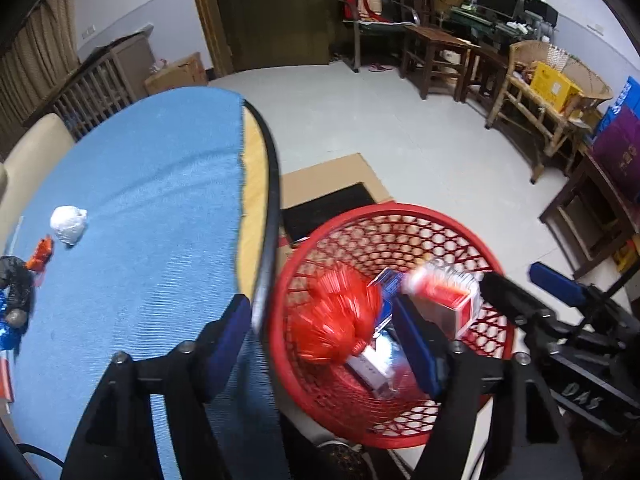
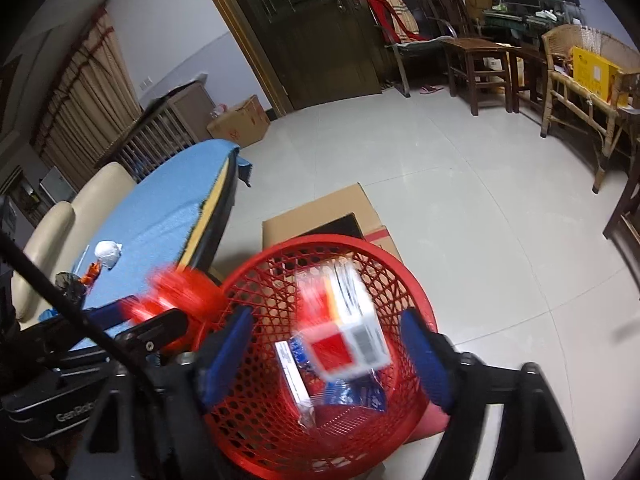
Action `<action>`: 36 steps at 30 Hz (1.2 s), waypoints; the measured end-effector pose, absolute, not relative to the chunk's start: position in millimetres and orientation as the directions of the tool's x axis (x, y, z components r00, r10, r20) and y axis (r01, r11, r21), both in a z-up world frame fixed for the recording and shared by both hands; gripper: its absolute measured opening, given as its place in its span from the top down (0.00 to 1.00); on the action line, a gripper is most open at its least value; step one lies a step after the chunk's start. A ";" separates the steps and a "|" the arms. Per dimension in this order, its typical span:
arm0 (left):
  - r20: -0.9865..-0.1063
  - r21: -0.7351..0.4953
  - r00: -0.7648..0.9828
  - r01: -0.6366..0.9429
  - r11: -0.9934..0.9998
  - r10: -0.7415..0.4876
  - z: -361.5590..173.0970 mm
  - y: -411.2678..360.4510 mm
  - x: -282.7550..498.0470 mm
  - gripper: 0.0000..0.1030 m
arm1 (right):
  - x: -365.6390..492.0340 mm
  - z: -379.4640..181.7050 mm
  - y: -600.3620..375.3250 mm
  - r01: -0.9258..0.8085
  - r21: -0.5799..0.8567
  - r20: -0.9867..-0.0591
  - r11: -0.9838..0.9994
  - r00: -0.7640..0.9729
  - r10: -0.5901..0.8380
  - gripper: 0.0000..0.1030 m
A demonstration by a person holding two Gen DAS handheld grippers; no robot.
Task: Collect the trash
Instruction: 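Open both tools over the red wastebasket to drop box and red bag, then move both open tools back over the table toward the bags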
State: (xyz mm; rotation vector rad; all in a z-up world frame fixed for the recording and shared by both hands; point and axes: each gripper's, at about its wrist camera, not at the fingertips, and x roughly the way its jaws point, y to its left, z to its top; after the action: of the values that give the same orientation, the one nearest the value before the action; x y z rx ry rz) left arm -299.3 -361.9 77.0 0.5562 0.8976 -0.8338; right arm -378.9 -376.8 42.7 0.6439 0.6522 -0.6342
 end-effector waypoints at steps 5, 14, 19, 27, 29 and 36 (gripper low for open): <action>-0.841 0.059 0.363 0.797 0.601 -0.400 84.9 -346.1 -286.0 0.28 | -385.2 50.3 -378.6 0.709 0.329 -0.693 0.624 0.630 -0.350 0.22; -0.819 0.037 0.412 0.732 0.681 -0.398 96.7 -303.5 -256.4 0.28 | -374.2 70.3 -370.7 0.697 0.307 -0.675 0.648 0.639 -0.368 0.21; -0.816 0.025 0.429 0.697 0.717 -0.388 97.3 -276.9 -242.5 0.28 | -354.6 76.9 -354.7 0.670 0.284 -0.676 0.686 0.648 -0.352 0.21; -0.800 -0.008 0.459 0.637 0.771 -0.387 103.0 -235.1 -221.9 0.28 | -319.6 89.4 -319.7 0.607 0.234 -0.676 0.760 0.663 -0.322 0.21; -0.796 -0.017 0.466 0.620 0.784 -0.386 103.5 -224.5 -216.6 0.27 | -313.4 90.2 -311.8 0.593 0.223 -0.677 0.774 0.665 -0.315 0.21; -0.792 -0.046 0.480 0.570 0.821 -0.378 100.6 -192.2 -201.8 0.27 | -288.4 91.0 -284.0 0.543 0.186 -0.688 0.819 0.667 -0.286 0.21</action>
State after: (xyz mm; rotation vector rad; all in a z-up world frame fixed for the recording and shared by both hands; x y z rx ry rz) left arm -201.8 -192.2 100.6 0.2362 0.9000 -0.5842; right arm -288.4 -284.0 91.0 0.3975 0.6964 -0.4818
